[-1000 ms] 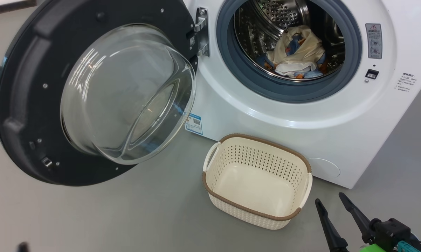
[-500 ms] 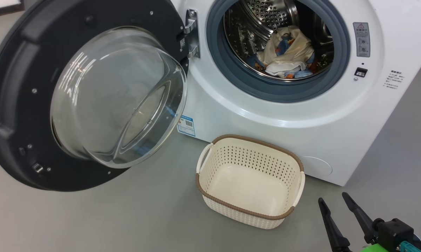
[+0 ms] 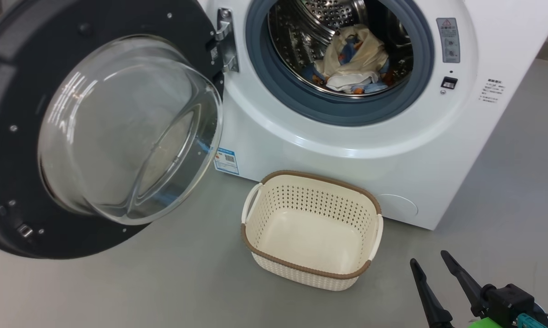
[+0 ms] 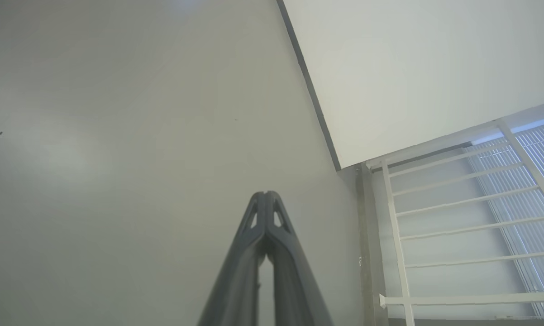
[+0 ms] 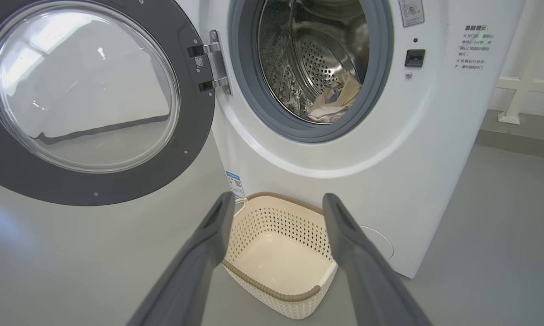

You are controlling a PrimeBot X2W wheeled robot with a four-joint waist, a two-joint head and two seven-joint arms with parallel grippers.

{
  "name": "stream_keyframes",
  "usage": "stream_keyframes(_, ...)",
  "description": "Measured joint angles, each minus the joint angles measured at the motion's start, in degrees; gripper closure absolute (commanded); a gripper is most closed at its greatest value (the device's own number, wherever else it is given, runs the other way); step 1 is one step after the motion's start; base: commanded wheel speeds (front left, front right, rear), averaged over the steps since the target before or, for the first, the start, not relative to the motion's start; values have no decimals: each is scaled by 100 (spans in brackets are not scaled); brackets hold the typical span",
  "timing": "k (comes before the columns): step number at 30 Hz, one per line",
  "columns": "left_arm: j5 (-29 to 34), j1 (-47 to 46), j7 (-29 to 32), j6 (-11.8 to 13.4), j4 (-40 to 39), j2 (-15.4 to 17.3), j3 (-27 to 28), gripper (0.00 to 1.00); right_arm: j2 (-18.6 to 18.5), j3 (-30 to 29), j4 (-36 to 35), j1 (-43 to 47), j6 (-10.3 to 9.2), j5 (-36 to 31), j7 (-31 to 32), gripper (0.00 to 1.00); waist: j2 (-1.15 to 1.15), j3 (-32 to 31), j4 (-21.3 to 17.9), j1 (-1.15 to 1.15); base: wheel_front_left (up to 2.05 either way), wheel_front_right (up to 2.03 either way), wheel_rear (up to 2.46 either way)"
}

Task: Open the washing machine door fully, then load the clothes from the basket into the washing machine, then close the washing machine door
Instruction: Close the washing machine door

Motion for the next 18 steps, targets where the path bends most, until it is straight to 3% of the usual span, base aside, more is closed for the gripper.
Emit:
stream_keyframes(8, -232, -489, 183, 156, 337, 376, 151, 100, -85, 75, 25, -55, 0, 1, 0, 0, 0, 94, -226, 0, 0, 0, 0)
stream_keyframes(18, -563, -1668, 552, -21, 426, 900, 118, 100, -187, 229, 60, -128, 0, 5, 0, 0, 0, 151, -477, 0, 0, 0, 0)
